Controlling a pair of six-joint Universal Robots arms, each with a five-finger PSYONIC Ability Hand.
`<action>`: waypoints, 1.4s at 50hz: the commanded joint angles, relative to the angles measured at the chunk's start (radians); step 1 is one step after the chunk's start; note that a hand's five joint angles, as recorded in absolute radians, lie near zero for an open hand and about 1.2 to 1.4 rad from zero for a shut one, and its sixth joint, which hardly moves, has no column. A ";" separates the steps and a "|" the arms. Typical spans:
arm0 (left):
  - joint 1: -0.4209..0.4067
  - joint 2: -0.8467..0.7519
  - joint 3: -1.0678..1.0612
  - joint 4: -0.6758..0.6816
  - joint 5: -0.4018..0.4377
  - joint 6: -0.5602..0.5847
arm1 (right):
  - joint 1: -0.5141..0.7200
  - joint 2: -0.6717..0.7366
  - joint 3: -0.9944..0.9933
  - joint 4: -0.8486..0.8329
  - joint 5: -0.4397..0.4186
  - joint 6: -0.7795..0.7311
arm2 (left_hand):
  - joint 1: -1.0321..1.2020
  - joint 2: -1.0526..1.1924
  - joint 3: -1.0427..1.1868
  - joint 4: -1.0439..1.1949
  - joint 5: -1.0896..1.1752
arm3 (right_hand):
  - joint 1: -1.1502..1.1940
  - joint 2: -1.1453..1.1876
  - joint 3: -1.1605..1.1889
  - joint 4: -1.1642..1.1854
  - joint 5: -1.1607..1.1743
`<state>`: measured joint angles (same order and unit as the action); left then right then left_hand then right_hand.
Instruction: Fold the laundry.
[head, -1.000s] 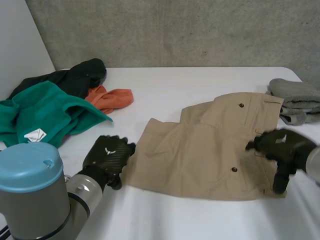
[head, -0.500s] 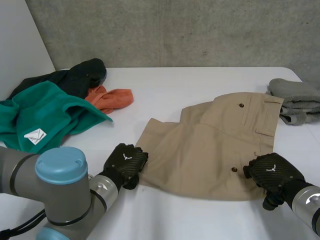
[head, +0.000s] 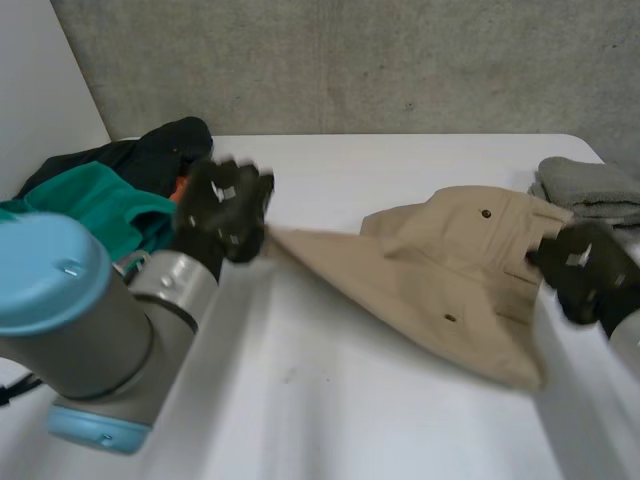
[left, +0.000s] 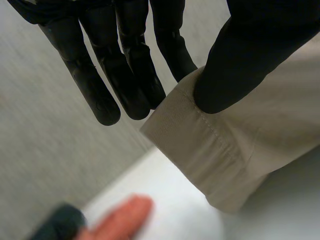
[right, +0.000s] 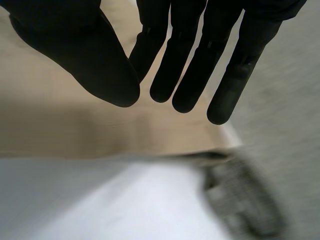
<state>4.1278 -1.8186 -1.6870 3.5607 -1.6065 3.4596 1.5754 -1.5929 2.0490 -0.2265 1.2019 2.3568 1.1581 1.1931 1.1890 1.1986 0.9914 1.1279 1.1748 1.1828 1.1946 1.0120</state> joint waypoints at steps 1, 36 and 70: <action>-0.007 0.192 0.116 -0.003 -0.016 -0.011 | 0.008 -0.165 -0.323 0.183 0.041 0.123 | 0.238 0.203 0.207 0.198 0.230 | 0.268 0.221 0.213 0.202 0.210; -0.063 0.254 0.219 -0.031 -0.064 -0.048 | 0.326 0.284 -0.263 0.202 0.004 0.640 | 0.238 0.203 0.207 0.198 0.230 | -0.953 -1.000 -1.008 -1.020 -1.012; -0.086 0.298 0.052 -0.102 -0.070 -0.045 | 0.425 0.798 -1.030 -0.013 0.329 0.395 | 0.238 0.203 0.207 0.198 0.230 | 0.268 0.221 0.213 0.202 0.210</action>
<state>4.0430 -1.5248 -1.5362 3.4788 -1.6754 3.4146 2.0685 -0.9621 1.2956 -0.3414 1.5413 2.8403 1.1577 1.1975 1.1935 1.1992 0.9914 1.0815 1.1453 1.1490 1.1943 0.9637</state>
